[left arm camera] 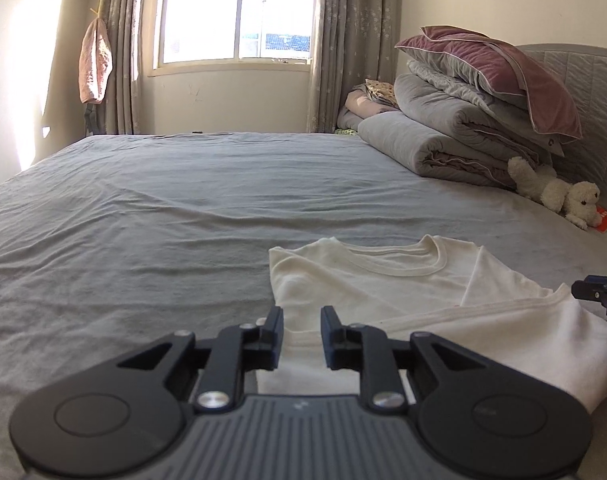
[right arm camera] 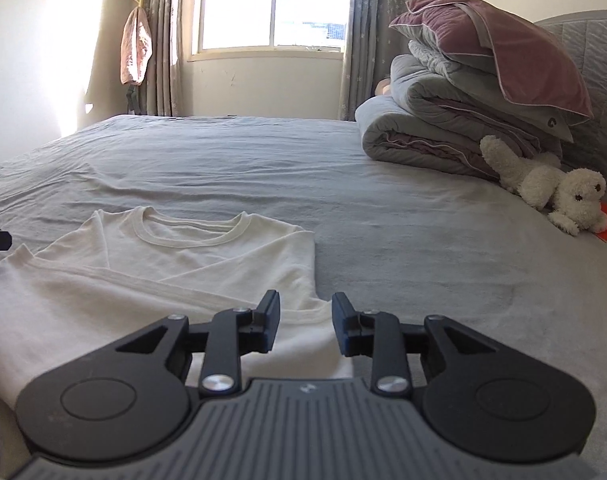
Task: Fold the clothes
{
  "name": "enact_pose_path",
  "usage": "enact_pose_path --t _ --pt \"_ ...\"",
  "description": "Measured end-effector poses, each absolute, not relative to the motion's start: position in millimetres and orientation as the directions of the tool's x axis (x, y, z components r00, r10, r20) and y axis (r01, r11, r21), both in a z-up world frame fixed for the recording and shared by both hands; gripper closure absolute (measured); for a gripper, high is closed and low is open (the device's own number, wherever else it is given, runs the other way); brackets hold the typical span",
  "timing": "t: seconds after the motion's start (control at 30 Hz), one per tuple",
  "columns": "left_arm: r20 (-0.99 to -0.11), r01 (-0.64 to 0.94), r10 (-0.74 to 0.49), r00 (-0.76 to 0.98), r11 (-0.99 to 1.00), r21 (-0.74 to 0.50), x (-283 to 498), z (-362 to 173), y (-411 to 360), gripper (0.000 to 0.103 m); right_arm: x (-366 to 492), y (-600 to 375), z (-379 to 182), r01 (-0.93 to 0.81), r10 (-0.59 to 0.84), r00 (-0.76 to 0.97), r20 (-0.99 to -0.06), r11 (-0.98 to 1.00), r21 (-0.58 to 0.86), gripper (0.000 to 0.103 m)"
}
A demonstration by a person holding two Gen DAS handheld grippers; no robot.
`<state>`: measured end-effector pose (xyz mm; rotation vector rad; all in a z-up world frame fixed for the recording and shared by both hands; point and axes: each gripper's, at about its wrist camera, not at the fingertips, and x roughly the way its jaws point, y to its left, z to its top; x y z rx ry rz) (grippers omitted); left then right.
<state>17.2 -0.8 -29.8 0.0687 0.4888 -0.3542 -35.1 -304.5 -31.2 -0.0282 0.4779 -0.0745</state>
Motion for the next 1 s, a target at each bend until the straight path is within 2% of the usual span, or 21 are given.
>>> enact_pose_path --t 0.1,0.23,0.37,0.43,0.67,0.93,1.0 --pt "-0.506 0.356 -0.303 0.807 0.934 0.008 21.2 -45.5 -10.4 0.083 -24.6 -290.7 -41.5 0.022 -0.047 0.868 -0.495 0.998 -0.056 0.072" --pt "-0.531 0.349 -0.276 0.801 0.936 0.04 26.9 -67.1 -4.3 0.08 -20.2 -302.8 -57.1 0.06 -0.074 0.848 -0.525 0.997 -0.044 0.071" --pt "-0.527 0.311 -0.251 0.812 0.95 0.026 29.1 -60.3 5.1 0.081 -25.1 -326.7 -57.5 0.13 -0.092 0.85 -0.519 0.991 0.037 0.07" --pt "-0.517 0.3 -0.258 0.816 0.954 -0.002 25.3 -52.8 7.6 0.082 -29.6 -325.4 -51.2 0.152 -0.118 0.849 -0.514 0.988 0.025 0.066" --pt "-0.462 0.397 -0.36 0.81 0.917 -0.018 -2.2 -38.9 -11.0 0.075 -48.7 -292.1 -32.4 0.015 0.016 0.882 -0.472 0.998 0.062 0.064" --pt "-0.478 0.531 -0.45 0.754 0.847 0.04 -34.5 -49.5 -42.2 0.074 -63.2 -237.9 -40.6 -0.14 0.156 0.856 -0.492 0.988 0.069 0.064" --pt "-0.497 0.549 -0.447 0.744 0.833 0.073 -38.7 -56.3 -49.7 0.074 -64.7 -224.1 -47.1 -0.168 0.161 0.848 -0.506 0.985 0.032 0.059"
